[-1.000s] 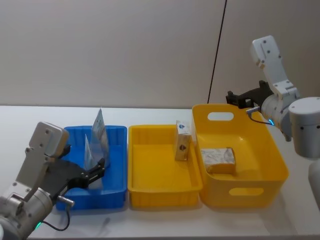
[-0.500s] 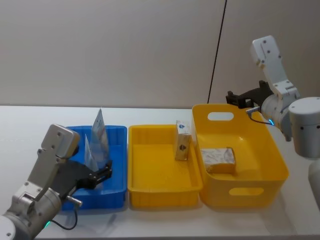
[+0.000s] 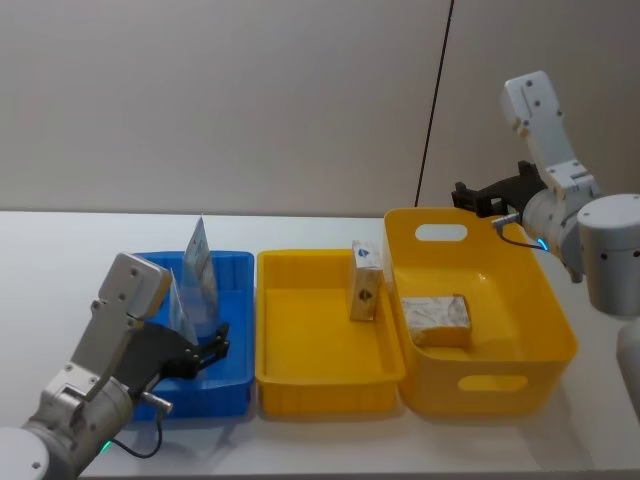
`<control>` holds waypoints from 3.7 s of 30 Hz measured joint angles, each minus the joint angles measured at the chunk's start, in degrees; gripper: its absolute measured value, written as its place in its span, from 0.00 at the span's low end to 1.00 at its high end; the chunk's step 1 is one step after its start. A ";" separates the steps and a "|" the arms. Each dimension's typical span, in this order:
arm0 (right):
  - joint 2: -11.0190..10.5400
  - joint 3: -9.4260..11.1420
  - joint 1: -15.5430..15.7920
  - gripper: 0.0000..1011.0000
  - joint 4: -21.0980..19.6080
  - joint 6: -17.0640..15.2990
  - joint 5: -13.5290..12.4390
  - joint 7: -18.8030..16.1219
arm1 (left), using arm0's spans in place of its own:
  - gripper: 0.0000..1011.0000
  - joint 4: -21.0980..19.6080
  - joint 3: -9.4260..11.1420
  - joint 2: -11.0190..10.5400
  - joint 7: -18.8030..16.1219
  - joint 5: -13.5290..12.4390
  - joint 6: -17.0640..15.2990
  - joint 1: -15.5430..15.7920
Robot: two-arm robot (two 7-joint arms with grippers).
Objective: Bimanual collaborative sorting of washing and personal care products
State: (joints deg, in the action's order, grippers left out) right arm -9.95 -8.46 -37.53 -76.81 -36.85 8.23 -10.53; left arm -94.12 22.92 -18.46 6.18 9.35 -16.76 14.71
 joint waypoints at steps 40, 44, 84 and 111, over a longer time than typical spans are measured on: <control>0.00 -0.01 0.00 0.99 0.00 0.00 0.00 0.00 | 0.99 8.57 0.25 3.17 -0.26 -4.14 3.99 3.41; 0.00 0.00 0.00 0.99 0.00 0.00 0.00 0.00 | 0.99 9.90 0.06 3.65 -0.51 -4.50 4.02 3.96; 0.00 0.00 0.00 0.99 0.00 0.00 0.00 0.00 | 0.44 12.86 -0.74 5.57 0.35 -4.55 3.66 5.02; 0.00 0.00 0.00 0.99 0.00 0.00 0.00 0.00 | 0.21 12.96 -0.75 5.65 0.41 -4.52 3.67 5.06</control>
State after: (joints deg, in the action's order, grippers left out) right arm -9.95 -8.46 -37.53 -76.81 -36.85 8.23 -10.54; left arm -81.15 22.17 -12.81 6.59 4.83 -13.10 19.77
